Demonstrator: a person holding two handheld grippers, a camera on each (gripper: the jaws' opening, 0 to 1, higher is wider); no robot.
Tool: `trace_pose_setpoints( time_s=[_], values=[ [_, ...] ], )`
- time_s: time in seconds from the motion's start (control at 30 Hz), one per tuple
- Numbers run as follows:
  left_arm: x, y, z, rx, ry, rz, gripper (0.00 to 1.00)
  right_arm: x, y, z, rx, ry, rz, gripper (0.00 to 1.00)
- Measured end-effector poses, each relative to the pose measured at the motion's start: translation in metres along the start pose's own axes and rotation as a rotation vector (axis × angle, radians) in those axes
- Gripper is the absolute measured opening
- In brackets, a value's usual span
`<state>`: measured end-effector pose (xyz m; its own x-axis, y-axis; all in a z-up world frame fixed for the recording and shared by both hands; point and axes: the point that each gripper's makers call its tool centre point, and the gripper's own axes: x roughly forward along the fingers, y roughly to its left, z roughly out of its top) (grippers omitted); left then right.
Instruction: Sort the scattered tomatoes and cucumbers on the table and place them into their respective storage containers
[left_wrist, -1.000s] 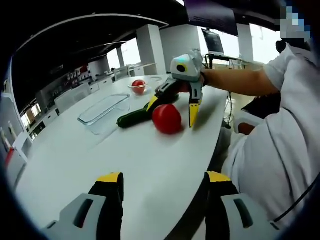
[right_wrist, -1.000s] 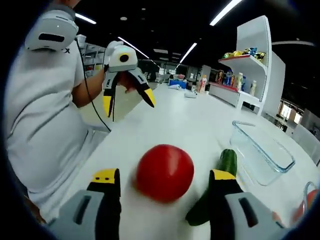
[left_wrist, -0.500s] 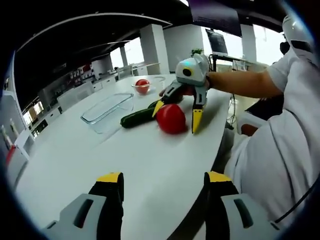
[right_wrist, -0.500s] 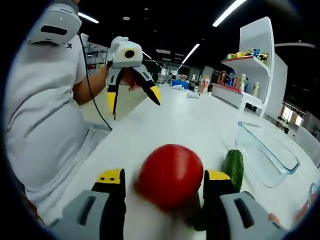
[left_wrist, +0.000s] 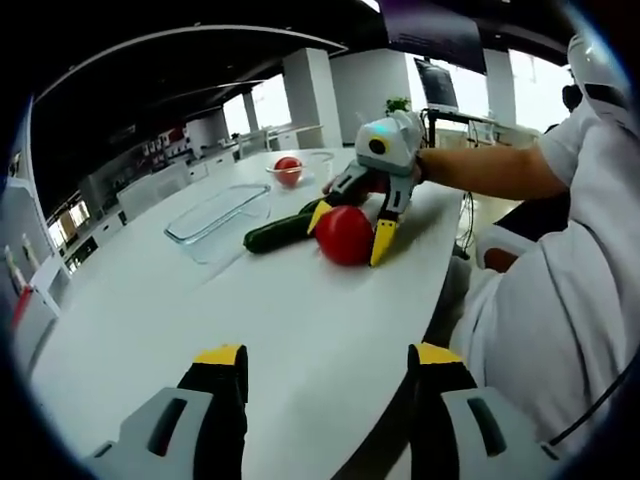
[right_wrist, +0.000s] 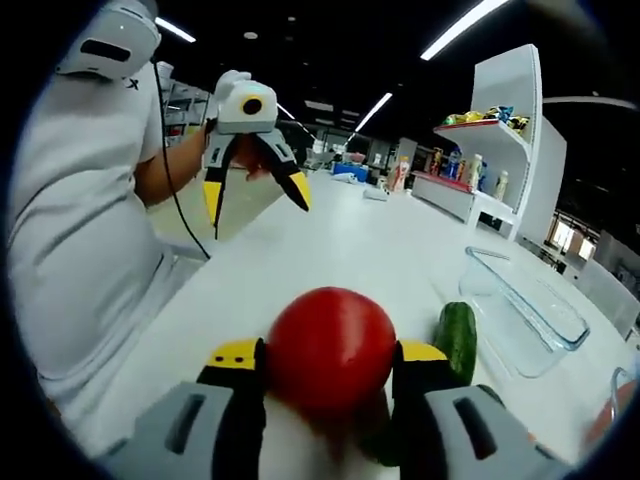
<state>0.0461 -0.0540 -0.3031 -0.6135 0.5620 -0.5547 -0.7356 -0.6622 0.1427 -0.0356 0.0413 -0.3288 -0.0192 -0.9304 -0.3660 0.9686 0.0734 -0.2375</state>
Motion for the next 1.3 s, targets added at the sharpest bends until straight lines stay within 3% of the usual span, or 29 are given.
trace_pose_setpoints(
  time_s=[1.3],
  values=[
    [0.0022, 0.0028, -0.0044, -0.031, 0.004, 0.007, 0.64, -0.0014, -0.0017, 0.001, 0.039, -0.015, -0.077, 0.45]
  ],
)
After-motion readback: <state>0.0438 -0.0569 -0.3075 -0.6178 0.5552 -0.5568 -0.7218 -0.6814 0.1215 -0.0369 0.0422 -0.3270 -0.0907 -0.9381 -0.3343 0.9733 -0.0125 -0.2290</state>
